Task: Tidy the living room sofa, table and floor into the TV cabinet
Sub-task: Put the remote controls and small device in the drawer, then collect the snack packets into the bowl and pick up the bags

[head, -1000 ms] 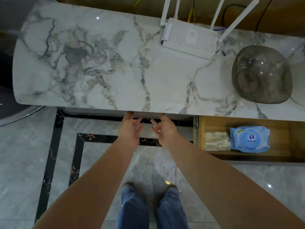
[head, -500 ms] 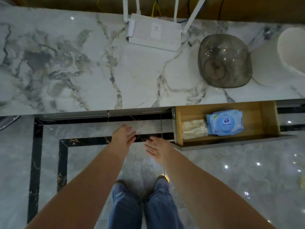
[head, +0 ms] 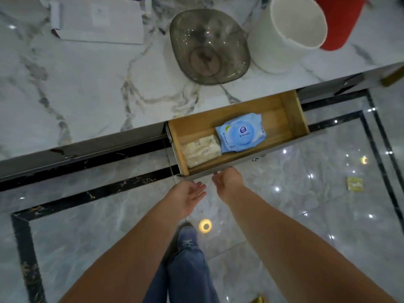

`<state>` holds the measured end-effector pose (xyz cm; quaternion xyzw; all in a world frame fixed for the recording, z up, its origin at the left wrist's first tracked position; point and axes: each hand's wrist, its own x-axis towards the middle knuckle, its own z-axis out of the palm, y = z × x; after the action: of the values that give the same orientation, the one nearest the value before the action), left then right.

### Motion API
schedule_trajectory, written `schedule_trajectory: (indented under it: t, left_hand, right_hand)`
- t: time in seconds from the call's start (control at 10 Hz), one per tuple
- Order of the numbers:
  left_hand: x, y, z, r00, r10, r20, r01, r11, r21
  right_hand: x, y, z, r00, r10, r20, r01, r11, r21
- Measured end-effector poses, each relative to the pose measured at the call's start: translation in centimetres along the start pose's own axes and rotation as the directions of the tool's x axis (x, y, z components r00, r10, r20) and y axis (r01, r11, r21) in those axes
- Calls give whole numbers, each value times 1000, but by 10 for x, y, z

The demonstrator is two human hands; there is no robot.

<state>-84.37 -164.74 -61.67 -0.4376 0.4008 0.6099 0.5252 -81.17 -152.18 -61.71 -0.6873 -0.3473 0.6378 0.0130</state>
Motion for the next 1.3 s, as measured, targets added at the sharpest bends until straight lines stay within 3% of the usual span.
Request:
schedule_trajectory:
  t: [0.1, 0.3, 0.4, 0.6, 0.8, 0.9, 1.1, 1.3]
  left_hand:
    - [3, -14, 7, 998, 50, 31, -46, 991, -125]
    - [8, -11, 16, 993, 116, -18, -116, 950, -291]
    - [13, 2, 29, 986, 164, -28, -164, 934, -316]
    - [32, 54, 55, 962, 272, -35, -267, 901, -341]
    - [40, 106, 78, 937, 350, 0, -324, 866, -382]
    - [30, 106, 77, 936, 351, -8, -337, 892, -300]
    - [-5, 98, 80, 947, 322, 2, -317, 934, -163]
    - [-76, 71, 93, 975, 214, 54, -215, 976, 21]
  right_hand:
    - [0, -2, -12, 997, -68, 20, 67, 995, 70]
    - [20, -7, -21, 996, 59, 71, -70, 984, 161]
    - [22, -23, -12, 995, 42, 96, -57, 986, 158]
    - [31, -63, 42, 962, -24, 273, -17, 989, 147]
    - [35, -96, 85, 885, -53, 462, -78, 962, 260]
    - [32, -101, 79, 882, -37, 470, -64, 979, 196]
    - [1, -115, 72, 964, 7, 265, -52, 985, 166]
    - [-41, -117, 33, 954, 75, 291, -133, 973, 186]
